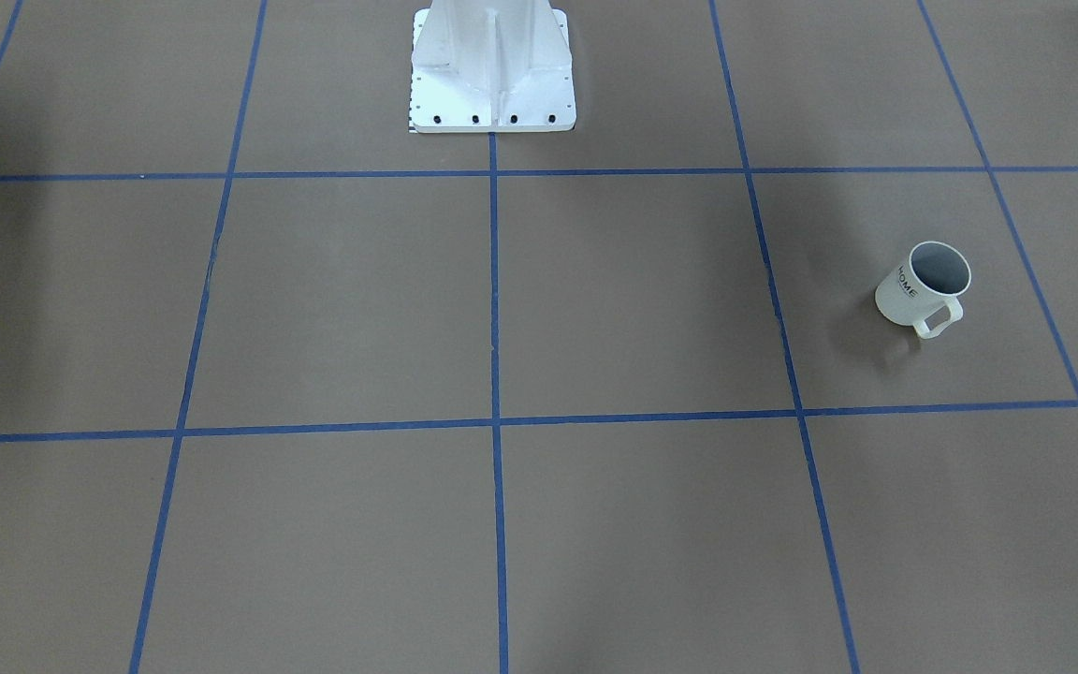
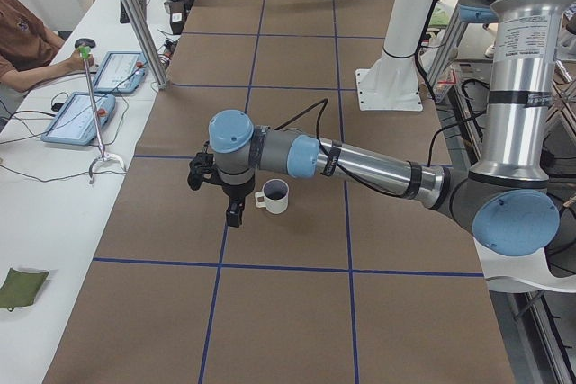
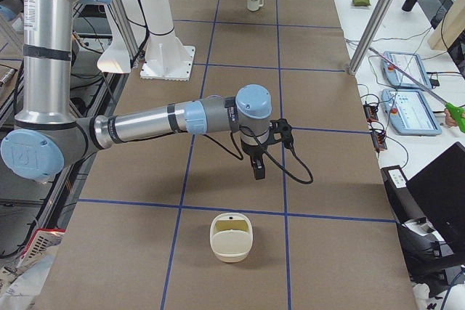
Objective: Left arm hands cup to right arm to dump lemon
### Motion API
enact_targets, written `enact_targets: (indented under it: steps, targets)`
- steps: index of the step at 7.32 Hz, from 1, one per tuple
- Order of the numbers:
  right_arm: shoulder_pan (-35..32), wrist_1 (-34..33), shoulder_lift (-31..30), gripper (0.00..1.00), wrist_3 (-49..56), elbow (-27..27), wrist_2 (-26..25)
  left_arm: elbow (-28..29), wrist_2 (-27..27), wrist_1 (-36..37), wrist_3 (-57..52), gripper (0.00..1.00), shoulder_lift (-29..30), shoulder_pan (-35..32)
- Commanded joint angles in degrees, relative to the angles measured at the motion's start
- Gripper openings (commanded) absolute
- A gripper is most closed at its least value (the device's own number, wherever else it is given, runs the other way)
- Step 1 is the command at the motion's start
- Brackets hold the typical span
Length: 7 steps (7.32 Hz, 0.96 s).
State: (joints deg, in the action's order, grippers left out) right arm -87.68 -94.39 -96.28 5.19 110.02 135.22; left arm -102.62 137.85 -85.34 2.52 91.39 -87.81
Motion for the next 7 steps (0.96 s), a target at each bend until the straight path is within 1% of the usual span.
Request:
enact_targets:
  steps: [1,2,3,5,7]
  targets:
    - [0.0,0.0,-0.2,1.0,0.0,0.4,0.2,0.6,-1.3,0.0,0.0,1.0,-0.1,0.0]
    - [0.0,0.0,0.0,1.0,-0.1,0.3,0.1,1.3,-1.6,0.1,0.0,1.0,-0.2,0.0]
    - [0.0,0.0,-0.1,1.0,-0.1,0.5,0.2,3.8,-1.4,-0.1,0.2,1.0,-0.2,0.0]
    - [0.0,0.0,-0.1,1.0,0.0,1.0,0.3,6.5,-1.4,-0.1,0.5,1.0,-0.5,0.0]
    - [0.0,0.0,-0.1,1.0,-0.1,1.3,0.4,6.5,-1.4,0.0,0.6,1.0,-0.7,-0.2]
